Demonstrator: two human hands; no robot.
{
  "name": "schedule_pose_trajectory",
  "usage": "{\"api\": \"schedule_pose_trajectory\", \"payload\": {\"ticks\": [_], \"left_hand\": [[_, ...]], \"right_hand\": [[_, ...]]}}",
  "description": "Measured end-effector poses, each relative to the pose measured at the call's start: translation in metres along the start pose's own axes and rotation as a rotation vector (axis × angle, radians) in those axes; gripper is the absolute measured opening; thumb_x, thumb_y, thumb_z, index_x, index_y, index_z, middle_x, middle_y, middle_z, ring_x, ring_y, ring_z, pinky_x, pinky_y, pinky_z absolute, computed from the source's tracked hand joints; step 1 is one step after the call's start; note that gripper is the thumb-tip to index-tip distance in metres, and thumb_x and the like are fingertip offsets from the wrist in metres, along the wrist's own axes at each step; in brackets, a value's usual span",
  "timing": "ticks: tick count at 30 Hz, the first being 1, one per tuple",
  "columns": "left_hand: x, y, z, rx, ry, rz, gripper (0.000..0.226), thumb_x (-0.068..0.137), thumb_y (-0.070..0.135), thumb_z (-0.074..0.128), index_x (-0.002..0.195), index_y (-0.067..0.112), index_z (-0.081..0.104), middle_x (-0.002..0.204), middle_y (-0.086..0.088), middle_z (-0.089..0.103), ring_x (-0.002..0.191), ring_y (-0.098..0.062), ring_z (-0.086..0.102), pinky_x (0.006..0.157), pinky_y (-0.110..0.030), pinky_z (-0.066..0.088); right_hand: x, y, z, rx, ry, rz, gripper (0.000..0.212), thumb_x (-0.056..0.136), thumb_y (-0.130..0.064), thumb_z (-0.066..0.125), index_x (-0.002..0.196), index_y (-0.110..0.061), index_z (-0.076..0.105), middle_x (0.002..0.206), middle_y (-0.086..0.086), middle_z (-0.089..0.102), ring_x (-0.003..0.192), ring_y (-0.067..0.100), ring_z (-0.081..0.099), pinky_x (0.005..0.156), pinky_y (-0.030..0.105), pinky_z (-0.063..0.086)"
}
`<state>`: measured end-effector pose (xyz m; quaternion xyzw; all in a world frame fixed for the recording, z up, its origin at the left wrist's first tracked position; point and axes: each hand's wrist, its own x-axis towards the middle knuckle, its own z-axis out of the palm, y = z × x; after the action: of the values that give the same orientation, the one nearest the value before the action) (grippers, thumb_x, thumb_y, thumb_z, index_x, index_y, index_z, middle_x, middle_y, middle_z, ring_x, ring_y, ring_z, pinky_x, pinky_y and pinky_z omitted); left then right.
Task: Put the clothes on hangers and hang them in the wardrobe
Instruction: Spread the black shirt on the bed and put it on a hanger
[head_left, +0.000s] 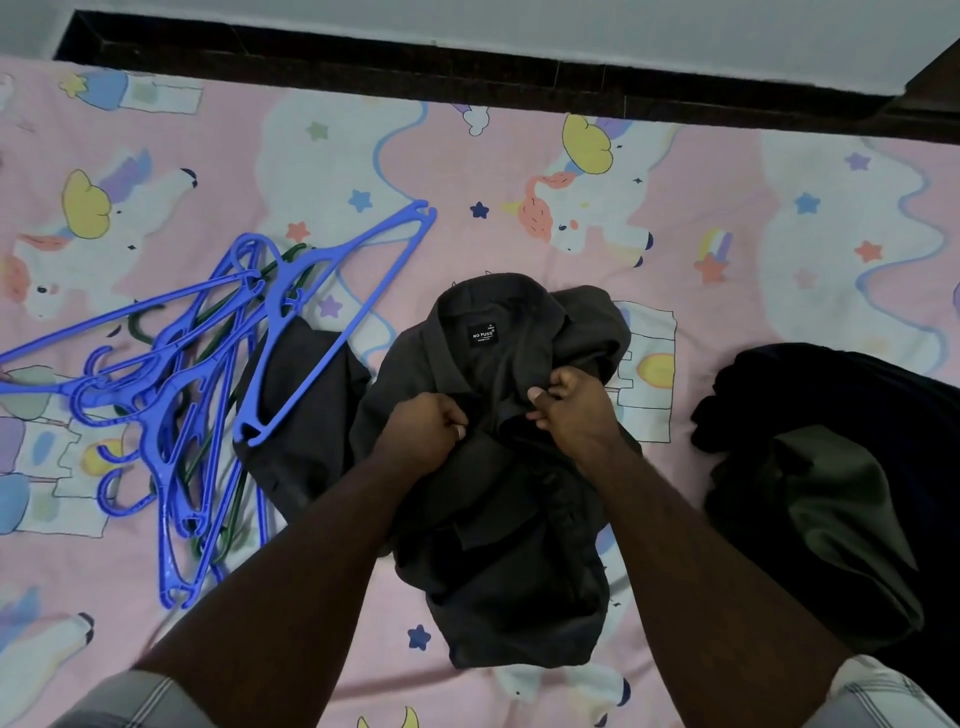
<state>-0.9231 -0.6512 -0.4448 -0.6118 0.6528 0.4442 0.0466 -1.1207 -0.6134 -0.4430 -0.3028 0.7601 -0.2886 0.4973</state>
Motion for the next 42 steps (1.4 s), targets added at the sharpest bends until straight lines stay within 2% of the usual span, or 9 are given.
{"api": "schedule_pose_trajectory", "payload": {"ticks": [5, 12, 16, 24, 29, 32, 35, 39, 42], "left_hand": [[-0.013, 0.024, -0.018, -0.488, 0.409, -0.151, 0.010, 0.088, 0.025, 0.075, 0.095, 0.020, 0.069, 0.088, 0.007, 0.072, 0.083, -0.009, 0.067, 0.073, -0.020, 0.050], [-0.041, 0.055, -0.033, -0.767, 0.534, -0.075, 0.006, 0.087, 0.023, 0.076, 0.087, 0.021, 0.071, 0.081, 0.005, 0.074, 0.082, -0.013, 0.071, 0.082, -0.037, 0.059], [-0.054, 0.052, -0.029, -0.856, 0.424, -0.064, 0.005, 0.089, 0.016, 0.075, 0.090, 0.019, 0.071, 0.085, 0.003, 0.075, 0.084, -0.011, 0.070, 0.085, -0.033, 0.058], [-0.056, 0.043, -0.018, -0.778, 0.339, -0.076, 0.009, 0.088, 0.010, 0.074, 0.095, 0.015, 0.075, 0.091, -0.001, 0.076, 0.090, -0.017, 0.072, 0.091, -0.037, 0.057], [-0.054, 0.037, -0.015, -0.692, 0.285, -0.055, 0.016, 0.091, 0.011, 0.071, 0.104, 0.019, 0.074, 0.096, 0.007, 0.074, 0.091, -0.005, 0.068, 0.086, -0.022, 0.054], [-0.051, 0.035, -0.012, -0.659, 0.249, -0.045, 0.018, 0.093, 0.014, 0.069, 0.108, 0.022, 0.073, 0.099, 0.011, 0.073, 0.091, -0.002, 0.067, 0.080, -0.015, 0.051], [-0.049, 0.035, -0.011, -0.633, 0.229, -0.050, 0.015, 0.093, 0.016, 0.069, 0.106, 0.023, 0.073, 0.096, 0.010, 0.074, 0.084, -0.003, 0.068, 0.076, -0.015, 0.053], [-0.043, 0.033, -0.011, -0.584, 0.192, -0.057, 0.016, 0.093, 0.014, 0.067, 0.104, 0.025, 0.073, 0.096, 0.005, 0.074, 0.083, -0.011, 0.070, 0.079, -0.027, 0.057], [-0.035, 0.030, -0.009, -0.516, 0.192, -0.024, 0.020, 0.094, 0.012, 0.062, 0.106, 0.026, 0.070, 0.095, 0.004, 0.074, 0.082, -0.007, 0.068, 0.075, -0.018, 0.052]], "right_hand": [[-0.019, -0.012, -0.012, 0.117, 0.048, -0.015, 0.011, 0.092, -0.013, 0.070, 0.084, -0.014, 0.062, 0.082, 0.011, 0.072, 0.070, 0.021, 0.069, 0.069, 0.037, 0.058], [-0.043, -0.043, -0.002, -0.011, 0.077, -0.146, 0.014, 0.085, -0.031, 0.072, 0.092, -0.018, 0.073, 0.081, -0.002, 0.074, 0.079, 0.021, 0.070, 0.082, 0.047, 0.059], [-0.058, -0.052, 0.013, -0.112, 0.086, -0.149, 0.014, 0.088, -0.028, 0.073, 0.090, -0.015, 0.073, 0.080, -0.004, 0.073, 0.077, 0.014, 0.068, 0.075, 0.028, 0.052], [-0.077, -0.038, 0.037, -0.198, 0.026, -0.132, 0.012, 0.088, -0.026, 0.072, 0.093, -0.015, 0.071, 0.083, -0.003, 0.072, 0.074, 0.009, 0.064, 0.070, 0.021, 0.041], [-0.067, -0.040, 0.031, -0.055, -0.002, 0.058, 0.059, 0.077, -0.047, 0.069, 0.131, -0.027, 0.057, 0.096, 0.001, 0.072, 0.084, 0.018, 0.070, 0.085, 0.039, 0.058], [-0.051, -0.050, 0.024, -0.105, 0.045, 0.086, 0.062, 0.074, -0.072, 0.060, 0.107, -0.021, 0.065, 0.093, 0.004, 0.072, 0.087, 0.024, 0.068, 0.084, 0.041, 0.056], [-0.035, -0.059, 0.016, -0.134, 0.164, 0.090, 0.054, 0.083, -0.066, 0.062, 0.076, -0.013, 0.065, 0.080, 0.003, 0.067, 0.083, 0.025, 0.063, 0.078, 0.035, 0.047], [-0.015, -0.063, 0.011, -0.081, 0.306, 0.122, 0.050, 0.087, -0.059, 0.063, 0.084, -0.010, 0.069, 0.086, 0.005, 0.067, 0.086, 0.027, 0.058, 0.082, 0.034, 0.046], [-0.006, -0.067, 0.007, -0.082, 0.340, 0.103, 0.040, 0.090, -0.046, 0.064, 0.080, -0.008, 0.066, 0.079, 0.005, 0.064, 0.081, 0.027, 0.057, 0.076, 0.032, 0.045]]}}
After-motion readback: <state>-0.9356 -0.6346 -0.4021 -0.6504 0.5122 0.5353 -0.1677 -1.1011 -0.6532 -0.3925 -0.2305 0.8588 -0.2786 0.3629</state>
